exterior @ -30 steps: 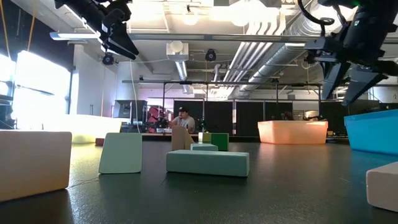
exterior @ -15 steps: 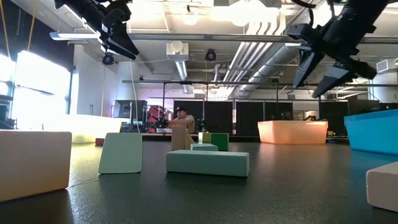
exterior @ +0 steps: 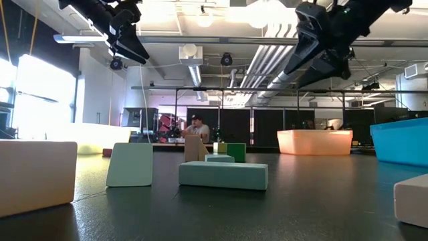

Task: Sort blocks by size
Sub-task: Put the yellow triangle block into the orange bin

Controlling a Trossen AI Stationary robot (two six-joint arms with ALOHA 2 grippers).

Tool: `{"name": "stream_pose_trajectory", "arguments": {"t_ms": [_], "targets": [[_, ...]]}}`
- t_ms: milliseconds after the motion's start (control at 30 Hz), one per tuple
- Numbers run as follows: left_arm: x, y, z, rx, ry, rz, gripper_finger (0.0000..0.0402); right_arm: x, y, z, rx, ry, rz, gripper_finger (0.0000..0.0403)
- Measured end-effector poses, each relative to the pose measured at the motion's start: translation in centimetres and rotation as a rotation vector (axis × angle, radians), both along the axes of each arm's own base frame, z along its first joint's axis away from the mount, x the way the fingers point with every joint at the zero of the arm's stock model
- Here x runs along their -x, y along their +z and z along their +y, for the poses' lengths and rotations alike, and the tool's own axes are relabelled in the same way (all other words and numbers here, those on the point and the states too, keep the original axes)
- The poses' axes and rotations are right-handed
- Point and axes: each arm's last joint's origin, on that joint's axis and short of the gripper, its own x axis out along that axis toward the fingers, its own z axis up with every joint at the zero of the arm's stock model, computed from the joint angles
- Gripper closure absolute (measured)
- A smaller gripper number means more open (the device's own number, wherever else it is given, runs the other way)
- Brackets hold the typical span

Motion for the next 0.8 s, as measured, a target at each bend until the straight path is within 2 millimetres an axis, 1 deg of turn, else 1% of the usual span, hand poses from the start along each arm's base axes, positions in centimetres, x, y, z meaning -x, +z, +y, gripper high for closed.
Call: {"name": "stream_pose_trajectory", "arguments": {"t_ms": [200, 400, 567, 700, 800], "targets": [[0.0, 0.0, 0.0, 0.000, 0.000, 0.000, 0.0188, 0.0, -0.2, -0.4, 0.035, 0.145, 0.058, 0.0171], [0.0, 0.0, 0.0, -0.001, -0.001, 0.000, 0.0188, 0.1, -0.3, 0.2, 0.003, 0.245, 0.076, 0.0171], [0.0, 0.0, 0.0, -0.001, -0.001, 0.000, 0.0188, 0.3, -0.3, 1.6, -0.086, 0.216, 0.056, 0.0171], [-0.1, 0.2, 0.1, -0.013, 0.000, -0.017, 0.0188, 0.4, -0.4, 3.2, -0.150, 0.139, 0.027, 0.0171], [-0.1, 0.2, 0.1, -0.018, 0.000, -0.025, 0.0188, 0.0, -1.0, 4.4, -0.185, 0.112, 0.027, 0.0171]]}}
